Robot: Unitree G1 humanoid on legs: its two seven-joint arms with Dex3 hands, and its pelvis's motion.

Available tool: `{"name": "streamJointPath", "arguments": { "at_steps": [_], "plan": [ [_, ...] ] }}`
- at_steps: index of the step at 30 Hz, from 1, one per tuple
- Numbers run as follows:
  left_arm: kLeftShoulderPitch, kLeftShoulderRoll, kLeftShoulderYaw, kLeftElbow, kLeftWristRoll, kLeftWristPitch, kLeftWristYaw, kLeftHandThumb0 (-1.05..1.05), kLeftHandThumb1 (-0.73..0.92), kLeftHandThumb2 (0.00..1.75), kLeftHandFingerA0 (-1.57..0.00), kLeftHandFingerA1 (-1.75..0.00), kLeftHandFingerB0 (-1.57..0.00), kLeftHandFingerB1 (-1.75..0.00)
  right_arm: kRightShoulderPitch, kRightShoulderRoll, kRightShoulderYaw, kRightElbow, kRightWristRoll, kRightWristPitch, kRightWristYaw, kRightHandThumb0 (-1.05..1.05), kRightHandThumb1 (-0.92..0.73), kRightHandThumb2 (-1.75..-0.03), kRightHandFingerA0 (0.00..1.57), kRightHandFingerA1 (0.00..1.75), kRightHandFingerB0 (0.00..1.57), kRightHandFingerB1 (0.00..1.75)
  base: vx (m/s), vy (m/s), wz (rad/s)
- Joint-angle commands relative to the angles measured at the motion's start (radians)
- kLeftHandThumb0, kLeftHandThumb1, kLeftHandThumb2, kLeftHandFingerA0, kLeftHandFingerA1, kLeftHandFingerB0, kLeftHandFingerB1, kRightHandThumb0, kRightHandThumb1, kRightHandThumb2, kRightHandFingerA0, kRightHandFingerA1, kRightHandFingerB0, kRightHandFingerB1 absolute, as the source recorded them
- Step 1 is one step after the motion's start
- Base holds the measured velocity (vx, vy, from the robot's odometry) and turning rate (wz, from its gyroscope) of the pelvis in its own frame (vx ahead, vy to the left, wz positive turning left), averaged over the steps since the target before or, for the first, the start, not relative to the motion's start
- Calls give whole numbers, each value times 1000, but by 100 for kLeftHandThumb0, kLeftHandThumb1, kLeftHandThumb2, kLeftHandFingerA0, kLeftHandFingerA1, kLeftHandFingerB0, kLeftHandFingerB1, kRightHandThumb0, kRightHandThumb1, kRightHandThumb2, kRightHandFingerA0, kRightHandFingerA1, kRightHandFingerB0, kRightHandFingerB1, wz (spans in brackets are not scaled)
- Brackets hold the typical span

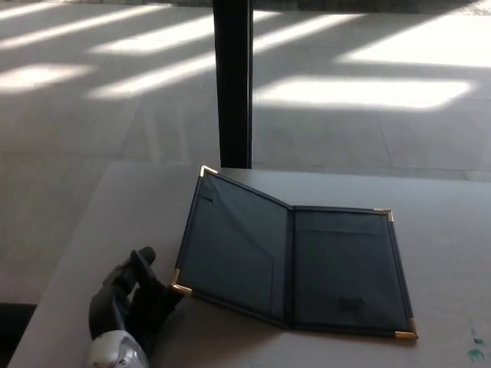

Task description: The robot uses its left hand to push the cover of the diary kept in the middle of the desk to close it

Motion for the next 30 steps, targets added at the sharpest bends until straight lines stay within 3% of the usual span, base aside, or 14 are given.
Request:
{"name": "streamJointPath", "arguments": {
  "at_steps": [1,2,3,4,8,9,10,11,20,21,22,26,27,30],
  "plan": [
    [-109,-395,30,190,-123,-66,174,-84,92,82,-47,-85,-22,-53,8,7,-10,-46,45,15,-10,-88,-91,-67,67,84,72,65,0,0,0],
    [-116,-397,32,197,-124,-70,176,-84,92,82,-47,-85,-22,-53,9,9,-11,-51,47,16,-11,-88,-91,-67,67,84,72,65,0,0,0],
    [-115,-417,23,213,-121,-77,178,-85,92,82,-49,-91,-21,-54,2,1,-15,-33,48,15,-10,-78,-69,-120,67,82,72,73,0,0,0],
    [-108,-432,0,226,-104,-67,178,-84,92,81,-61,-108,-23,-56,-2,-7,-13,-26,42,15,-17,-88,-91,-68,70,81,73,65,0,0,0],
    [-79,-466,-37,259,-88,-75,172,-83,82,112,-46,-93,-19,-59,5,-4,-2,-51,22,14,-44,-87,-92,-68,74,79,73,62,0,0,0],
    [-67,-465,-52,260,-86,-73,170,-85,92,82,-53,-111,-19,-56,5,-6,0,-48,18,6,-42,-77,-73,-123,73,81,72,71,0,0,0],
    [-56,-465,-64,256,-85,-68,172,-85,92,82,-53,-111,-19,-56,7,-6,5,-46,11,-2,-42,-77,-73,-123,73,81,72,71,0,0,0],
    [-36,-465,-77,251,-83,-62,165,-85,92,80,-62,-116,-18,-54,11,-5,5,-50,16,2,-28,-89,-92,-69,71,80,73,65,0,0,0],
    [68,-497,-178,177,-123,-5,138,-89,91,84,-43,-83,-16,-52,7,-15,12,-42,8,17,-37,-89,-92,-72,71,80,70,65,0,0,0],
    [76,-500,-248,137,-102,8,144,-63,73,120,-48,-77,-5,-50,10,-11,11,-43,10,9,-30,-92,-69,-106,74,83,69,68,0,0,0],
    [80,-498,-280,119,-96,8,142,-85,92,81,-33,-71,-18,-52,13,-9,14,-49,6,9,-33,-90,-92,-70,75,80,71,63,0,0,0],
    [15,-312,-678,38,137,-52,97,-92,92,87,-34,-62,-21,-51,23,-9,34,-55,-18,1,-36,-89,-92,-72,75,77,68,60,-16,-2,5],
    [-53,-239,-804,26,264,-74,107,-95,92,90,-98,-113,-26,-53,25,-2,33,-64,-14,-1,-34,-89,-92,-71,74,79,68,61,0,0,0],
    [-169,-146,-1005,-58,412,-39,107,-92,91,86,-94,-115,-18,-55,28,-6,33,-51,-10,-12,-11,-90,-92,-71,70,79,67,62,0,0,0]
  ]
}}
